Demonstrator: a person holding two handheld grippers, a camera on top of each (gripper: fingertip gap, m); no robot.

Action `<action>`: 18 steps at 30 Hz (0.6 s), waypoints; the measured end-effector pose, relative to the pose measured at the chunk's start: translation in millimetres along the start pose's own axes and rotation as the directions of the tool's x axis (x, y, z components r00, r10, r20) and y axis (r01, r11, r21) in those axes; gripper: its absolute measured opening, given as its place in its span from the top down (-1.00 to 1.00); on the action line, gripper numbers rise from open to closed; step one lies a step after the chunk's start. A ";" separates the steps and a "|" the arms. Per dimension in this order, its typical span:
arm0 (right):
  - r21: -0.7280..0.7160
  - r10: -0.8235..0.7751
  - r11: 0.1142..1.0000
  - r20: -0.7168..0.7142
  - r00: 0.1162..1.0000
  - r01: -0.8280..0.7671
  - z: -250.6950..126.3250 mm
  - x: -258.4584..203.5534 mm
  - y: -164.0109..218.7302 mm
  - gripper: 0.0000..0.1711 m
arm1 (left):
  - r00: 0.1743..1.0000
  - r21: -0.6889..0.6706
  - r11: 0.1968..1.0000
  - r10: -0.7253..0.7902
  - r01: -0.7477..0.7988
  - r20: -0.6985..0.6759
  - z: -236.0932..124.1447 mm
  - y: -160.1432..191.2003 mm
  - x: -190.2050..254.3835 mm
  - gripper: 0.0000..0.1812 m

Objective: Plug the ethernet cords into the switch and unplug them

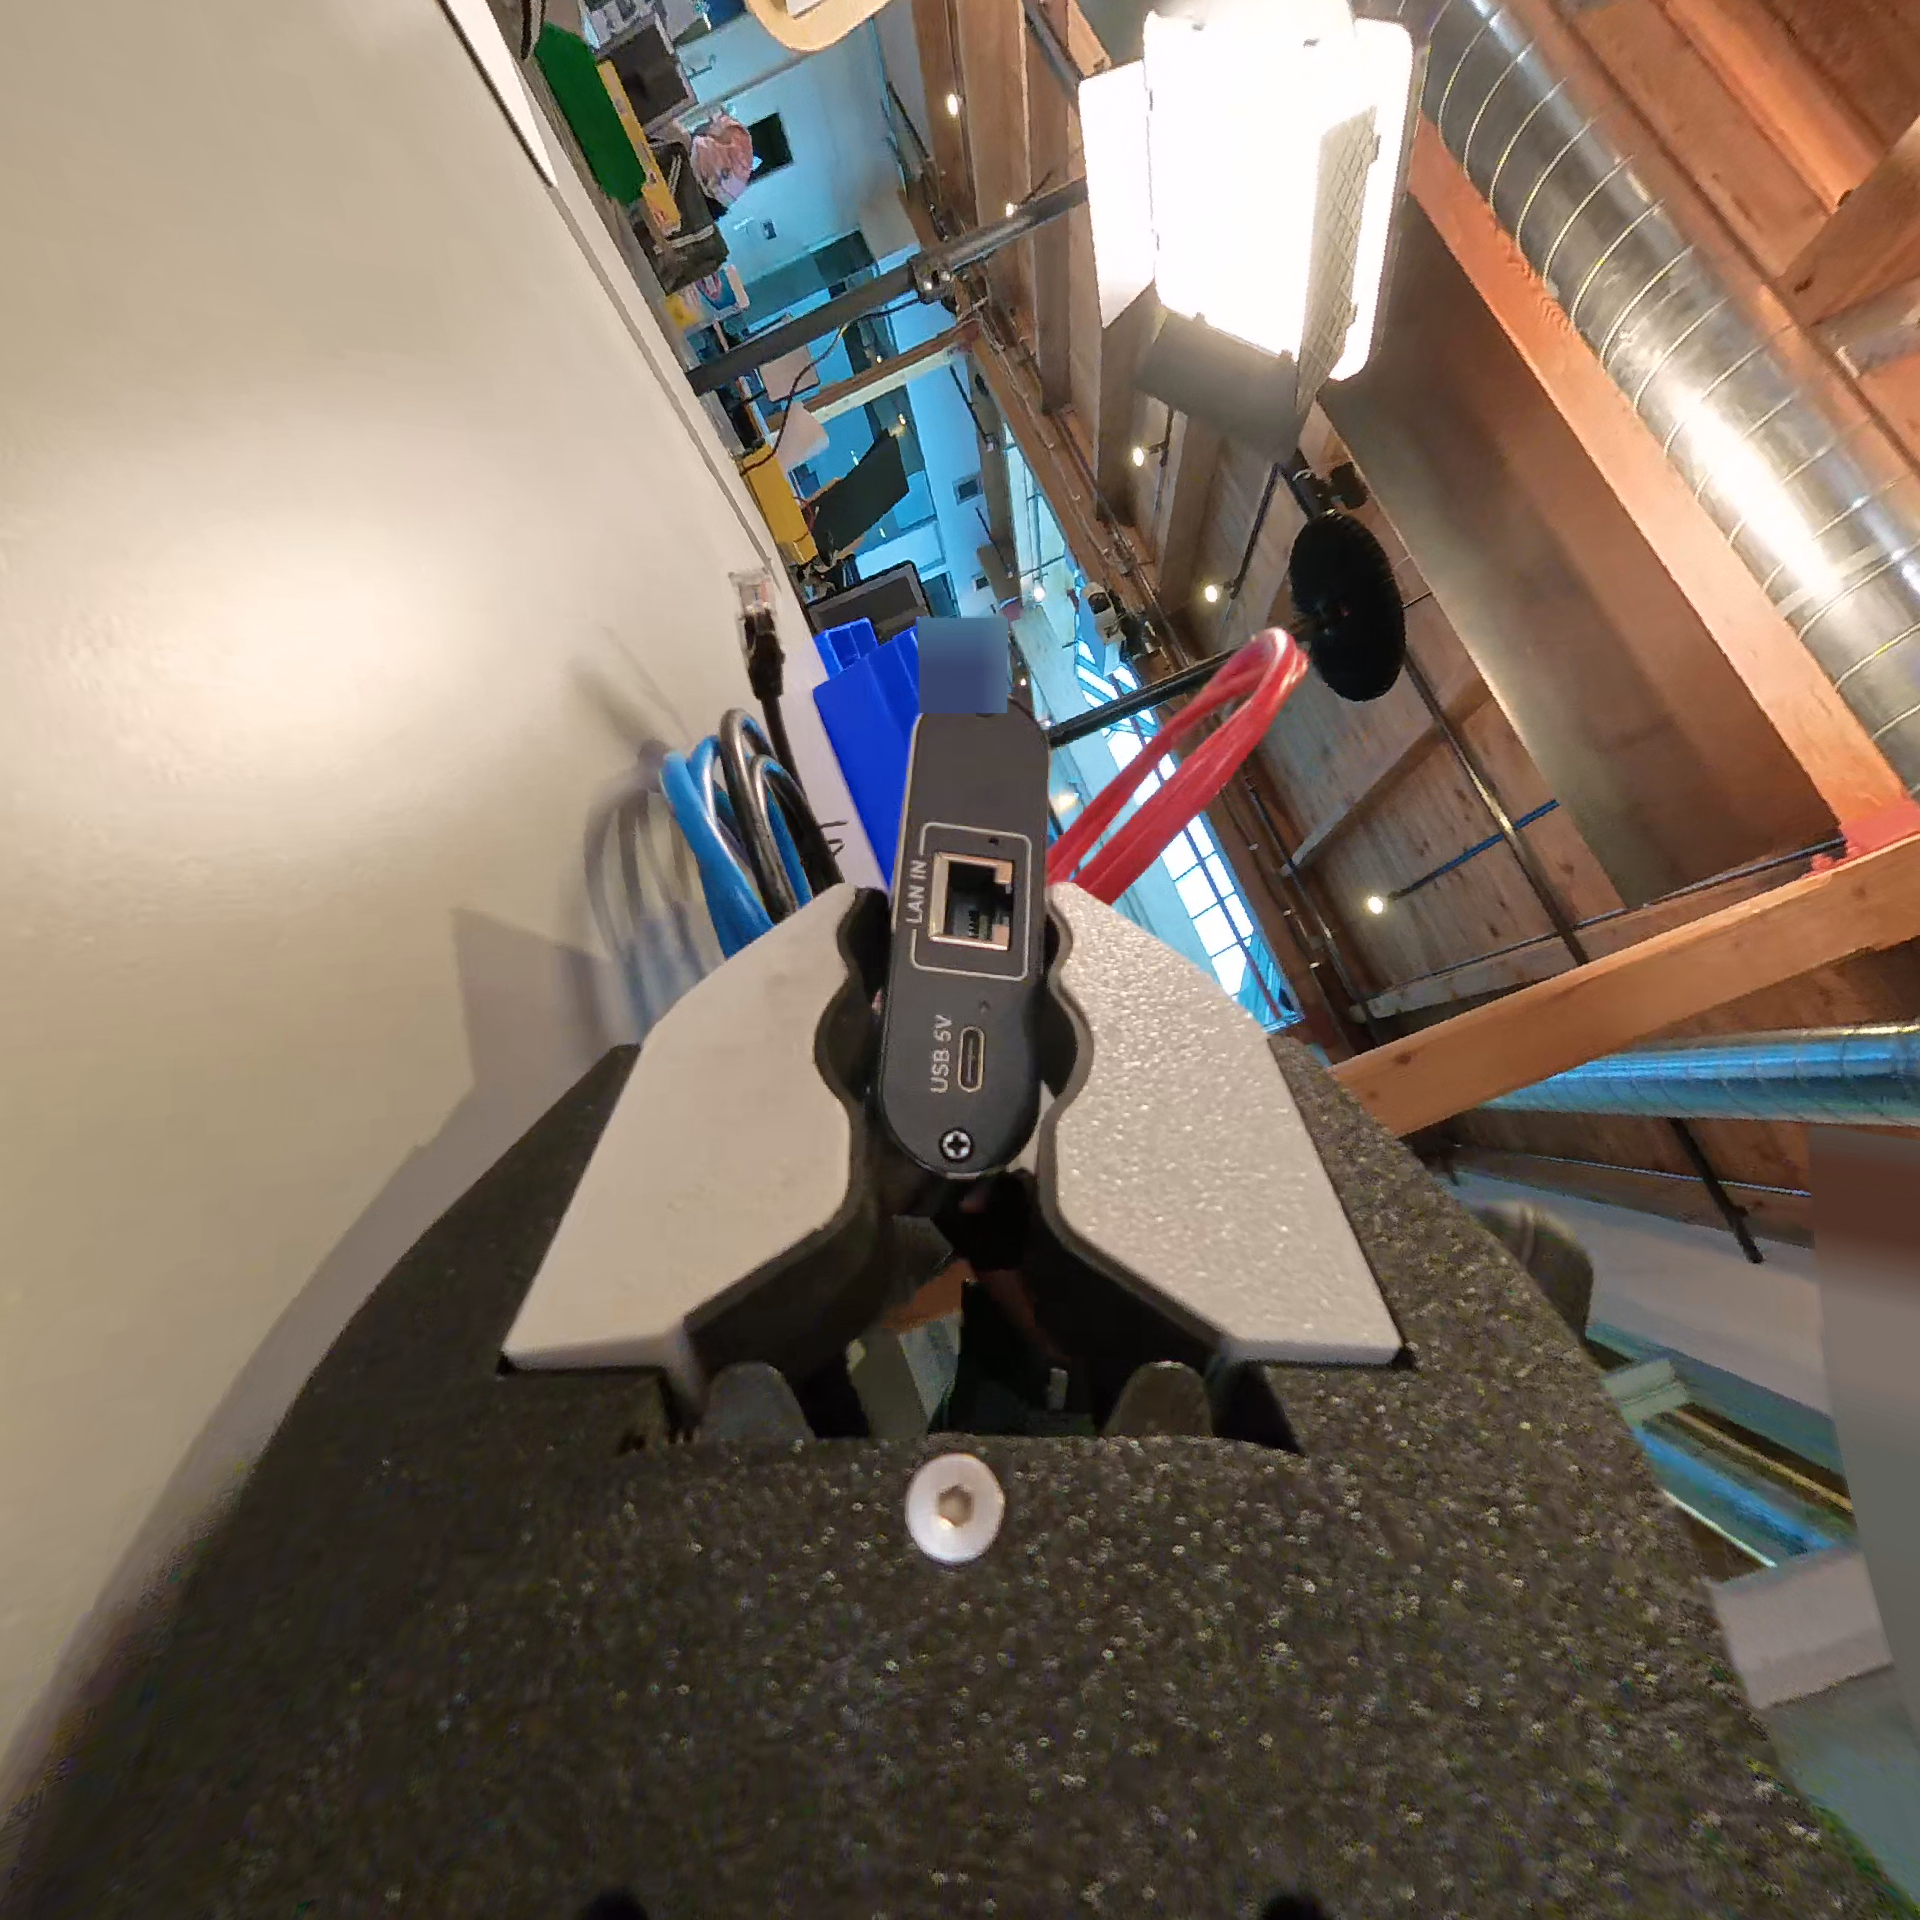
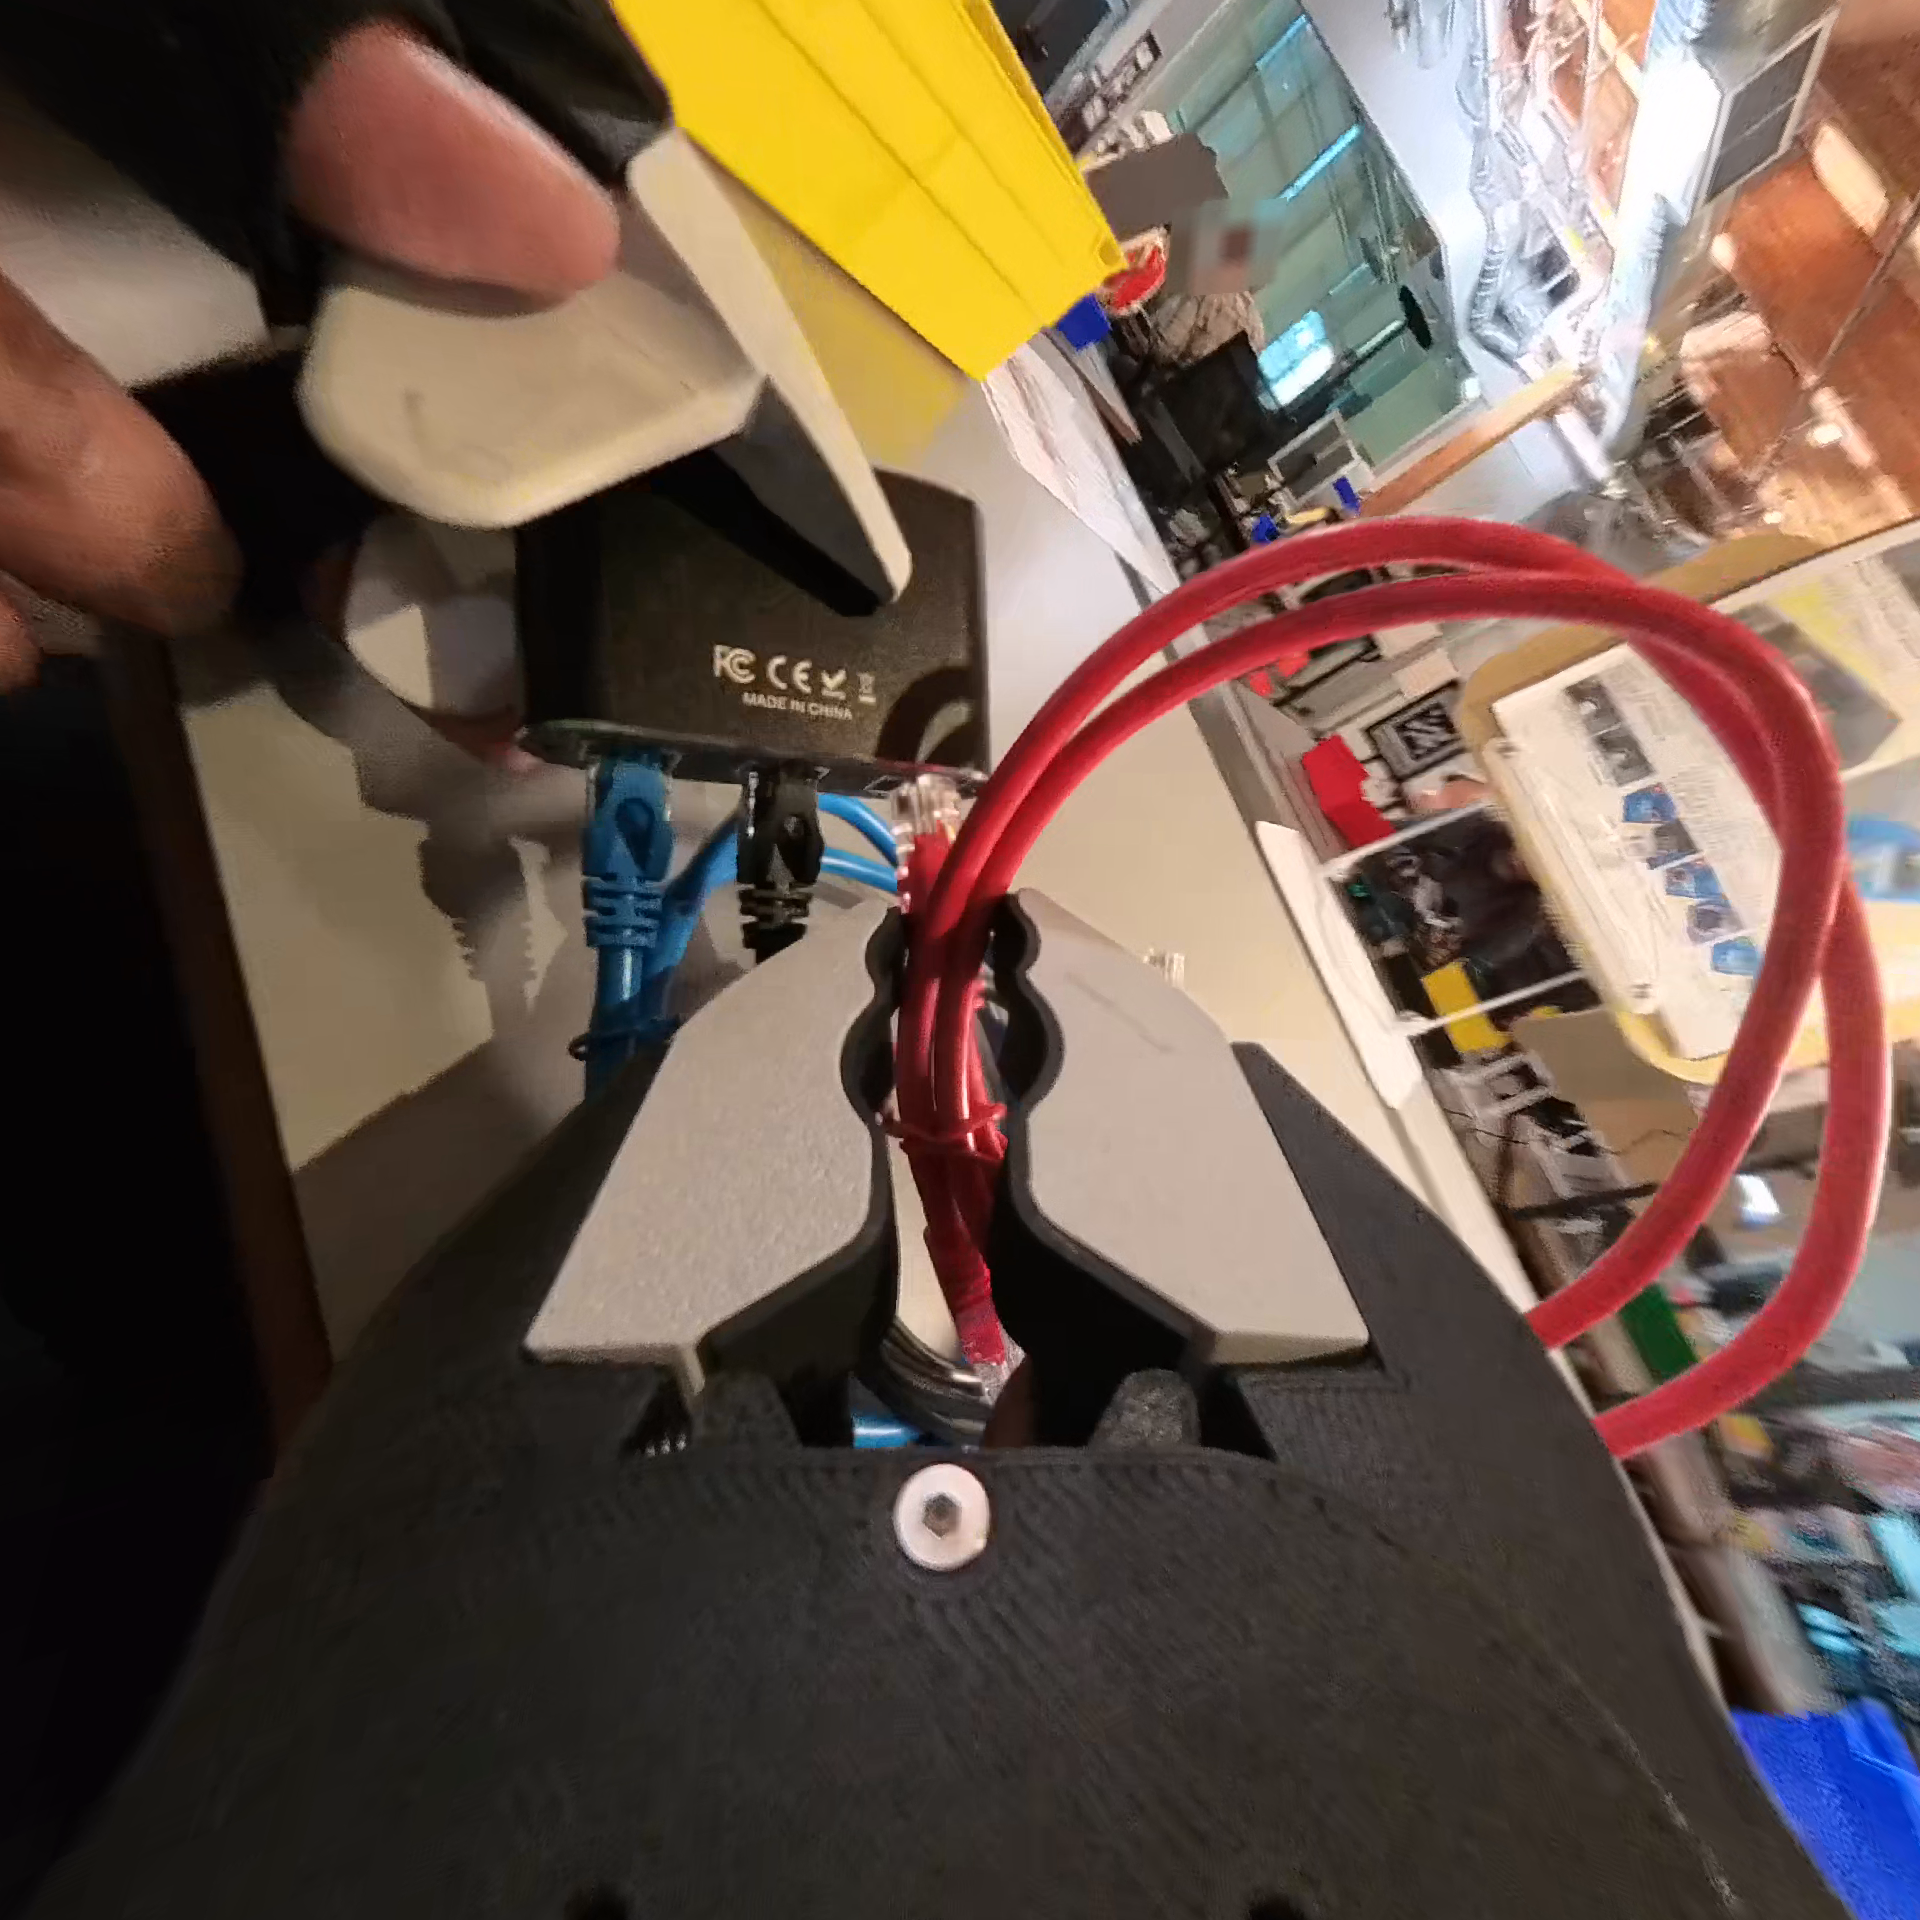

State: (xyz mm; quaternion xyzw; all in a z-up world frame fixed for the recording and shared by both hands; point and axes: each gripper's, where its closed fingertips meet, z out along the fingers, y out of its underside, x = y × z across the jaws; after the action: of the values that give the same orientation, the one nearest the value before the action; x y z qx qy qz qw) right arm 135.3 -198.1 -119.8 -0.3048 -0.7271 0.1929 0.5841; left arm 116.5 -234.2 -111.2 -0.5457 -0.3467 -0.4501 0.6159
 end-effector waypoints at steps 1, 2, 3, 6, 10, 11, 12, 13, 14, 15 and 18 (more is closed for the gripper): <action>0.014 0.038 0.999 0.033 0.999 -0.039 -1.2 0.5 -1.1 0.79 | 1.000 -0.003 1.000 0.006 -0.006 0.000 0.3 -0.3 0.2 0.70; 0.023 0.072 0.997 0.070 0.995 -0.074 -2.6 0.8 -1.8 0.77 | 1.000 -0.010 1.000 0.004 -0.004 -0.004 0.9 0.0 0.5 0.69; 0.023 0.099 0.995 0.104 0.990 -0.101 -4.1 1.7 -1.4 0.75 | 1.000 -0.019 1.000 0.008 -0.008 -0.004 1.3 0.9 0.4 0.70; -0.018 0.172 0.985 0.252 0.952 -0.173 -10.0 0.6 4.1 0.72 | 1.000 -0.035 0.999 0.021 -0.021 -0.001 2.3 2.2 0.6 0.70; -0.107 0.284 0.958 0.471 0.835 -0.265 -17.7 -5.3 12.2 0.65 | 1.000 -0.046 0.999 0.026 -0.026 -0.007 3.2 3.4 0.9 0.70; -0.106 0.285 0.957 0.496 0.820 -0.269 -18.3 -3.6 12.3 0.65 | 1.000 -0.046 0.999 0.024 -0.024 -0.009 2.9 3.4 0.8 0.70; -0.089 0.280 0.958 0.505 0.816 -0.274 -18.7 0.3 10.0 0.65 | 1.000 -0.044 0.999 0.025 -0.025 -0.011 2.5 3.1 1.1 0.69; -0.065 0.266 0.960 0.524 0.809 -0.273 -20.4 1.8 5.7 0.66 | 1.000 -0.045 0.999 0.027 -0.027 -0.013 2.1 3.0 1.3 0.69; -0.045 0.240 0.965 0.546 0.803 -0.258 -22.4 0.8 1.8 0.69 | 0.999 -0.045 0.999 0.029 -0.030 -0.015 1.7 3.1 1.4 0.69; -0.037 0.204 0.975 0.553 0.808 -0.220 -22.2 -0.1 1.5 0.71 | 0.999 -0.046 0.998 0.031 -0.032 -0.016 1.6 3.2 1.6 0.69; -0.053 0.073 0.997 0.537 0.840 -0.052 -11.7 0.9 10.1 0.72 | 0.999 -0.055 0.998 0.043 -0.043 -0.011 1.4 4.3 1.5 0.70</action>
State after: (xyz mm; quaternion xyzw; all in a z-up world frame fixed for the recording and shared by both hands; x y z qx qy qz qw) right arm 148.7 -190.9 -122.7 -0.2724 -0.8549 0.2764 0.3444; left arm 121.1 -233.0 -111.1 -0.5678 -0.3192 -0.4489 0.6117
